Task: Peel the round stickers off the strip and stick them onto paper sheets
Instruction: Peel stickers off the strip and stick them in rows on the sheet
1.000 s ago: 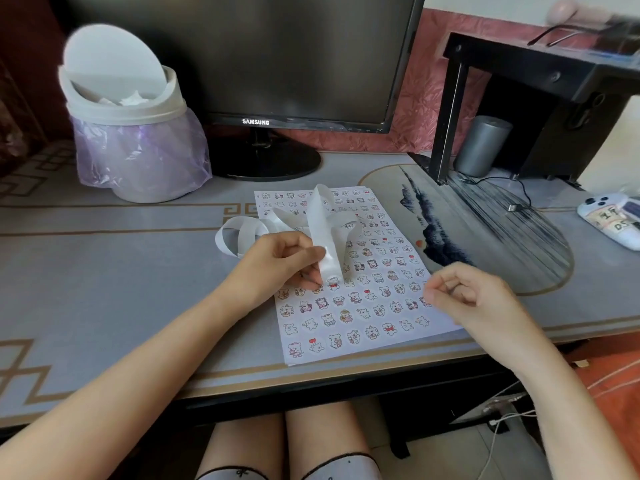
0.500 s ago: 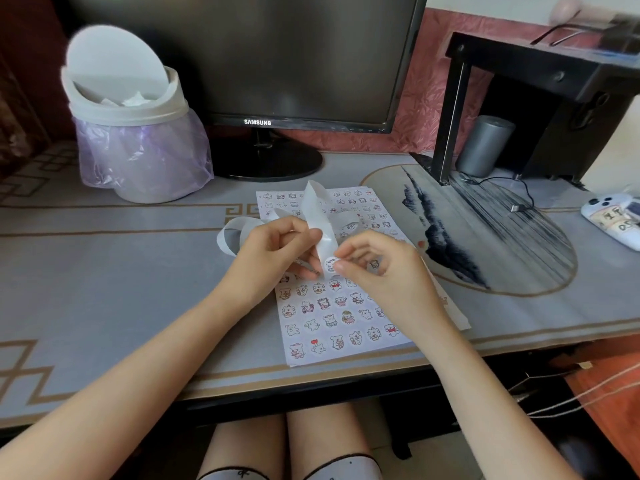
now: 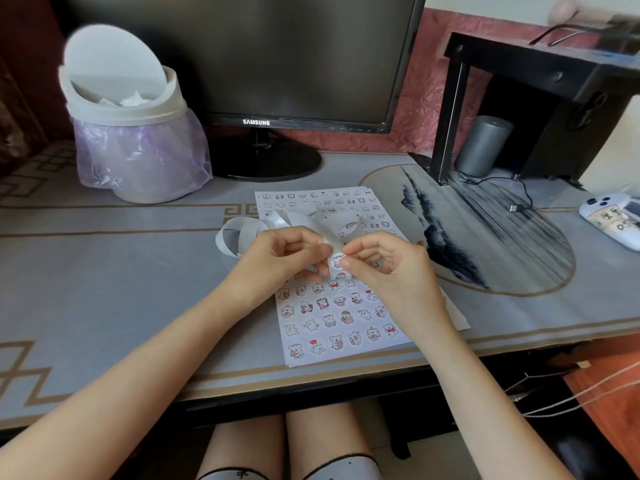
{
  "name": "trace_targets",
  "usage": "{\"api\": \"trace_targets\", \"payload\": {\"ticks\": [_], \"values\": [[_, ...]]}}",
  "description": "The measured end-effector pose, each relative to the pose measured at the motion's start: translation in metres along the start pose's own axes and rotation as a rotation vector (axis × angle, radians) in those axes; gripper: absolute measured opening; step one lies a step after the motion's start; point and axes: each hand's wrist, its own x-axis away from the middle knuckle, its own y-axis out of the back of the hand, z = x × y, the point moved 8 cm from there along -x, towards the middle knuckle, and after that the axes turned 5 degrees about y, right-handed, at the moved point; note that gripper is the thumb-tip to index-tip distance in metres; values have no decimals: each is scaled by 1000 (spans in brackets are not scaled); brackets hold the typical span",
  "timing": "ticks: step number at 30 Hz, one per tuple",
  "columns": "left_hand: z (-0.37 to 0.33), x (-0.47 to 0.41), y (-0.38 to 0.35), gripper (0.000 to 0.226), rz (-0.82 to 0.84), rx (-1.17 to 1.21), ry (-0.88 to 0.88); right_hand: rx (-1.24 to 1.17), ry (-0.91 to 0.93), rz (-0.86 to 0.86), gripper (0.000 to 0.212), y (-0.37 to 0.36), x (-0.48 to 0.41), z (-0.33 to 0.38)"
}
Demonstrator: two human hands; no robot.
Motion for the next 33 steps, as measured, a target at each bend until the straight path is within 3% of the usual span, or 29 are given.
{"api": "trace_targets", "payload": {"ticks": [13, 23, 28, 33], "values": [[2, -1, -4, 9, 20, -34, 3, -8, 2, 5, 19, -2, 0, -1], [5, 0, 0, 13, 1, -53, 44, 108, 80, 38, 9, -3, 8, 6], [7, 0, 2, 14, -22, -34, 79, -44, -33, 92, 14, 9, 14, 3], [10, 0, 1, 16, -20, -74, 111, -23, -214, 104, 9, 43, 24, -17]]}}
